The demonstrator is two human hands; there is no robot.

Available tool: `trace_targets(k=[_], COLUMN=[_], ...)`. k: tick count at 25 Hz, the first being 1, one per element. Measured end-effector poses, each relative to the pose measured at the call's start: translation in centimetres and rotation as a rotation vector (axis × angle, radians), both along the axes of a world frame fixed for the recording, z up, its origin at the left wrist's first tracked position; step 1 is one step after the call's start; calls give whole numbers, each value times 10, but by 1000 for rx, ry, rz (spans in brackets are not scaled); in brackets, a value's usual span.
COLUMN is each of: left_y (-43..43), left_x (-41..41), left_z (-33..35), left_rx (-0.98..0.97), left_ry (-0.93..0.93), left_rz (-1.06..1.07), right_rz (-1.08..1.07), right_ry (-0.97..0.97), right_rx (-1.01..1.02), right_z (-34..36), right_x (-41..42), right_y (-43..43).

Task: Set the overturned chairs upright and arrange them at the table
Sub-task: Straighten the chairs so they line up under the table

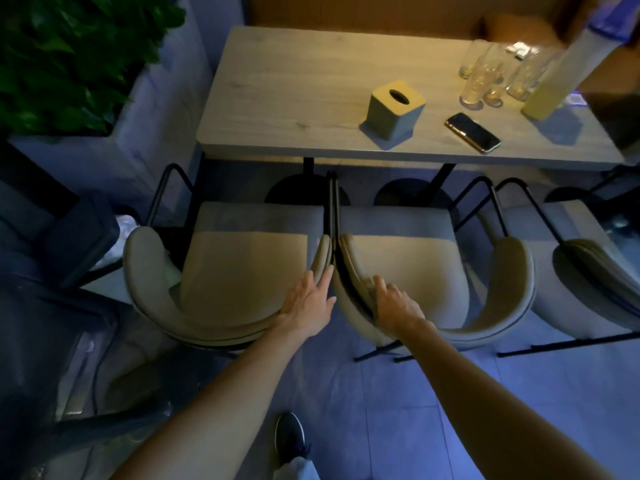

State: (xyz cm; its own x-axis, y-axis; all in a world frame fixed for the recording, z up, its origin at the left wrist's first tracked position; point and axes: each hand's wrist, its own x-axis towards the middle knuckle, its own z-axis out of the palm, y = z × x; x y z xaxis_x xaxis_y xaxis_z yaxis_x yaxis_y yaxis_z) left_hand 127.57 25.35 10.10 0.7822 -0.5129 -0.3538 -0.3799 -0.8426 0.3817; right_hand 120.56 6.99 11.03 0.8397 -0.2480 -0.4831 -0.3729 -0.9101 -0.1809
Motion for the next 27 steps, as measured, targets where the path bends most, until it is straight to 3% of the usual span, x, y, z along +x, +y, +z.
trace_targets(k=[4, 12, 18, 27], left_y=[-66, -260, -368, -531], left_x=[-11, -88, -136, -144], left_z=[39, 105, 108, 81], left_rx=[-8, -93, -70, 61], left_ry=[-46, -91, -122, -77], left_rz=[-155, -384, -429, -581], right_rz=[41, -39, -70, -114], right_ry=[-75, -88, -37, 30], right_rx=[0, -85, -103, -115], right_z=[36, 83, 92, 69], right_x=[-19, -104, -146, -161], right_y=[-33, -212, -321, -464])
